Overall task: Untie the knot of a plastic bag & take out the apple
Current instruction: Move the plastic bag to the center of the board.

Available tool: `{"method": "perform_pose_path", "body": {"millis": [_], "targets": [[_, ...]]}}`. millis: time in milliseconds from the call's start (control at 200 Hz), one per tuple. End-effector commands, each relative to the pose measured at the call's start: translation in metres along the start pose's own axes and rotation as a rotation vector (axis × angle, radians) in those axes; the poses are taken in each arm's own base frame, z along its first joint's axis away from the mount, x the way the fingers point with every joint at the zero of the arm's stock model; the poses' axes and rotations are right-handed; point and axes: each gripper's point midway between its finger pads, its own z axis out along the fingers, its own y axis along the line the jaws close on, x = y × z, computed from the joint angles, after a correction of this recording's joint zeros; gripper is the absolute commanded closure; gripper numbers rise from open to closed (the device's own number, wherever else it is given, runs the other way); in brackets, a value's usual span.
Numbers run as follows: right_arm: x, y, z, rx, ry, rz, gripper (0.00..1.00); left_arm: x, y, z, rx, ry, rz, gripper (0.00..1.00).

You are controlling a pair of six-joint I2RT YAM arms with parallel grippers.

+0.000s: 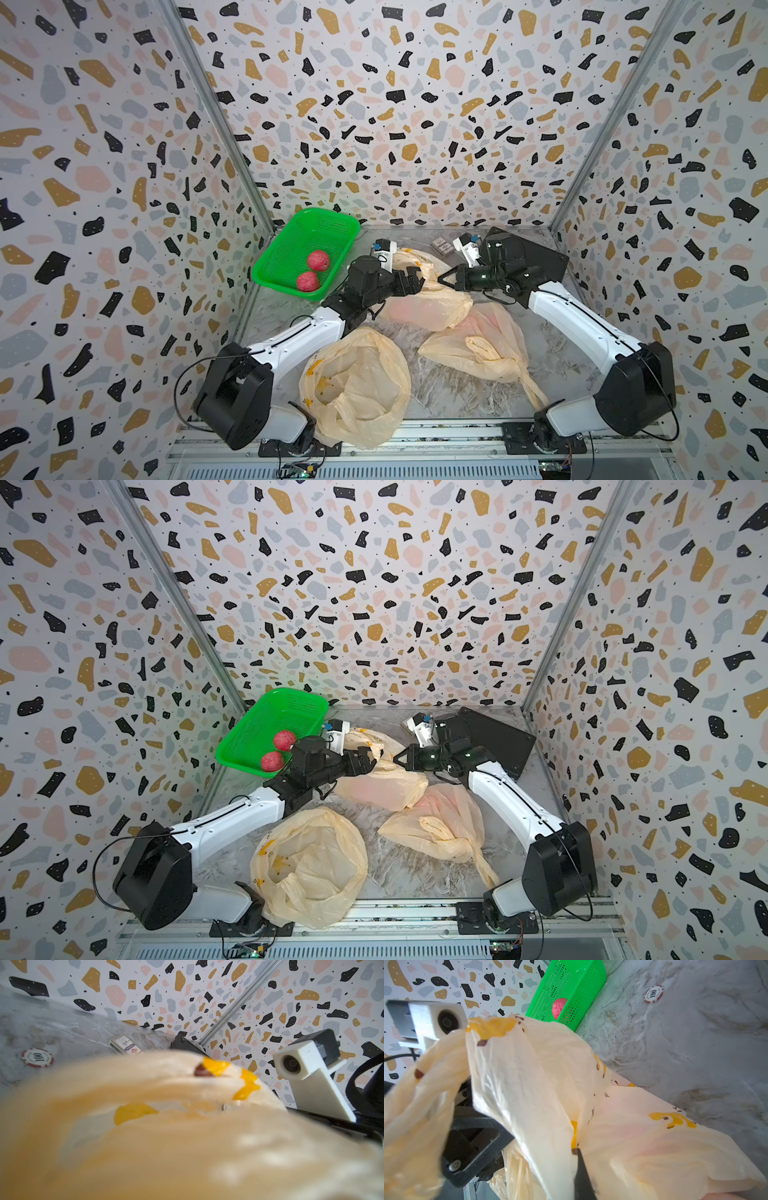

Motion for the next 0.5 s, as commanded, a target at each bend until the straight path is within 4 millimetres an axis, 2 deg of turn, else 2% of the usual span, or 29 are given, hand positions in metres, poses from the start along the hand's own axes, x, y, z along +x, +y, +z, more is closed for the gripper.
{"method": "perform_pose_path", "body": {"millis": [0,145,240,325,420,496], "targets": [[-0.002,0.014,-0.010,-0.017,-0.009,-0.058,1.00,-0.036,-0.027,-0.012,0.065,-0.154,0.025,0.00],[-0.001,0.017,-0.009,-0.017,-0.004,-0.074,1.00,-0.024,-0.022,0.007,0.060,-0.087,-0.016,0.00],[0.000,0.020,-0.009,-0.015,0.000,-0.093,1.00,-0.018,-0.015,0.013,0.049,-0.076,-0.050,0.07],[0.000,0.020,-0.010,-0.010,-0.001,-0.096,1.00,-0.013,-0.015,0.016,0.052,-0.043,-0.045,0.23],[-0.003,0.020,-0.011,-0.001,-0.009,-0.104,1.00,-0.008,-0.014,0.017,0.051,-0.015,-0.043,0.34],[-0.007,0.021,-0.012,0.004,-0.017,-0.113,1.00,-0.004,-0.015,0.015,0.060,-0.004,-0.048,0.52]]}}
